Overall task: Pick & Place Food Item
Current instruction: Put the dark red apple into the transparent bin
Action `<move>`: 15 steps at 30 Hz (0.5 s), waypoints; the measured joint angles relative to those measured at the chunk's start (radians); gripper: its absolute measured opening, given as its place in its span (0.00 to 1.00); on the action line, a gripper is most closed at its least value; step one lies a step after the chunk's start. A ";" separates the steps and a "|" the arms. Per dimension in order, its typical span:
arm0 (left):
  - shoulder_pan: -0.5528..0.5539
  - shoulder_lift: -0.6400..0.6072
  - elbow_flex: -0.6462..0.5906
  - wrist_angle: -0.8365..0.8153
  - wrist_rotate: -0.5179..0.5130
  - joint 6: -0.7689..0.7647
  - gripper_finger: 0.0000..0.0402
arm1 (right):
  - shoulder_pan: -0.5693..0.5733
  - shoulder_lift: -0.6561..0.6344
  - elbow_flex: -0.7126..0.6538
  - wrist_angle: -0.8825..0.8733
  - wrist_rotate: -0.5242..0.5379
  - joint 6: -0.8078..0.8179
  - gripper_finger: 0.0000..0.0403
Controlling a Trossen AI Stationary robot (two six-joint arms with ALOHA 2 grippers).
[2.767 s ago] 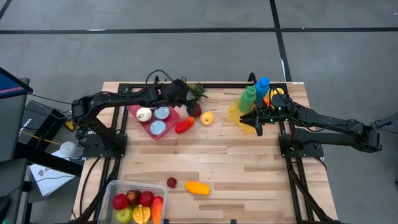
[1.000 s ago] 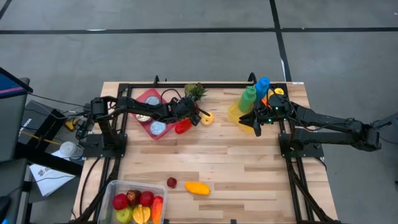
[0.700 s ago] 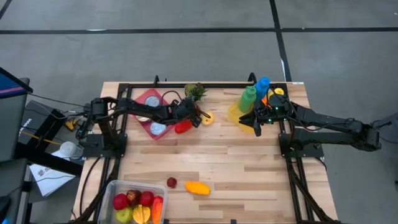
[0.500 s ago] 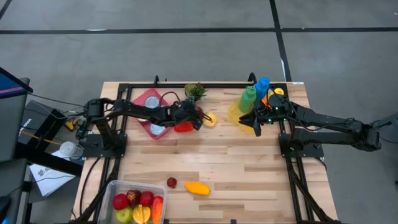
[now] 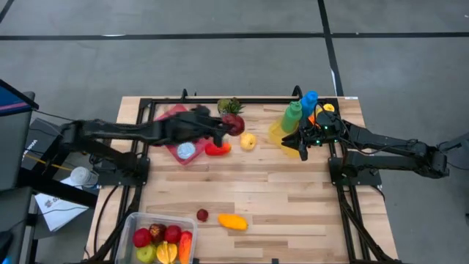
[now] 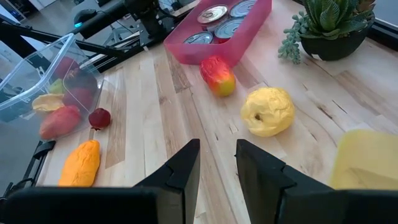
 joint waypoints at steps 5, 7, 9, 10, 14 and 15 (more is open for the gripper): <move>-0.031 -0.179 0.001 0.014 0.055 -0.033 0.57 | 0.000 0.000 0.000 0.000 0.000 0.000 0.24; -0.044 -0.235 0.001 0.014 0.061 -0.051 0.57 | 0.000 0.000 0.000 0.000 0.000 0.000 0.24; -0.059 -0.272 0.001 0.024 0.061 -0.047 0.57 | 0.000 0.000 0.000 0.000 0.000 0.000 0.24; -0.066 -0.286 0.001 0.025 0.061 -0.040 0.57 | 0.000 0.000 0.000 0.000 0.000 0.000 0.24; -0.071 -0.315 0.001 0.024 0.064 -0.037 0.57 | 0.000 0.000 0.000 0.000 0.000 0.000 0.24; -0.071 -0.316 0.001 0.024 0.065 -0.037 0.57 | 0.000 0.000 0.000 0.000 0.000 0.000 0.24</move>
